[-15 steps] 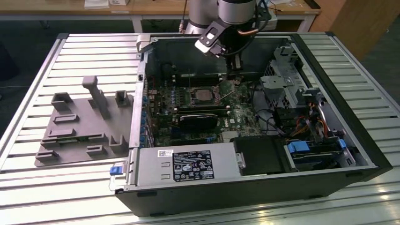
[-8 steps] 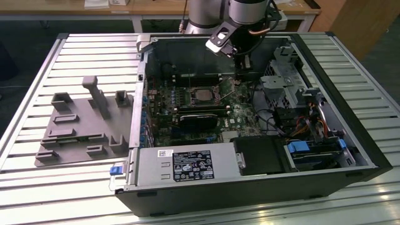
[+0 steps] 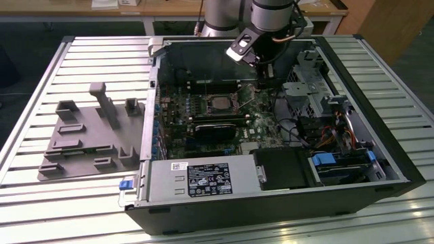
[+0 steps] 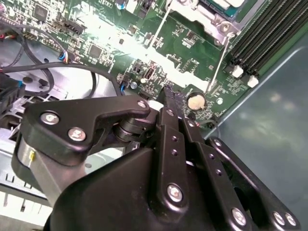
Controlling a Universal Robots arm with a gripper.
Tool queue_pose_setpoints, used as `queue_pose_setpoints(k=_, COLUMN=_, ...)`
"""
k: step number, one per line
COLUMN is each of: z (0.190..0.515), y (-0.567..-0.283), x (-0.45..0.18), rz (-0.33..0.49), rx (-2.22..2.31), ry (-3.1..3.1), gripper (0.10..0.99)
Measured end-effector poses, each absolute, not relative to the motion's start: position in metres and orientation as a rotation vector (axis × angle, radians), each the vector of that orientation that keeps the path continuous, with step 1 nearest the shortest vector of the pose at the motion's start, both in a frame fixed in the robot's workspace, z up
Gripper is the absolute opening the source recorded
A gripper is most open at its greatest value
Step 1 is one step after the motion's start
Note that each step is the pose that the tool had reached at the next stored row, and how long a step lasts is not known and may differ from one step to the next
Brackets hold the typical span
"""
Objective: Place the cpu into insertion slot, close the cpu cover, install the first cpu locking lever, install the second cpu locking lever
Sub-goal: 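Close the cpu cover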
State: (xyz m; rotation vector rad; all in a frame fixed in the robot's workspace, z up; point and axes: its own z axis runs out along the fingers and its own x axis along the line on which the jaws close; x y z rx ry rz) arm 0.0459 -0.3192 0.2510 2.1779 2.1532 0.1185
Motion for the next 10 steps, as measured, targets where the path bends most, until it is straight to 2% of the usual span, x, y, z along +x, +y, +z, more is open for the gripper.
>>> queue_pose_setpoints(k=10, z=0.244, y=-0.3192, x=0.048, rz=0.118, rx=2.178, ry=2.153, gripper=0.102)
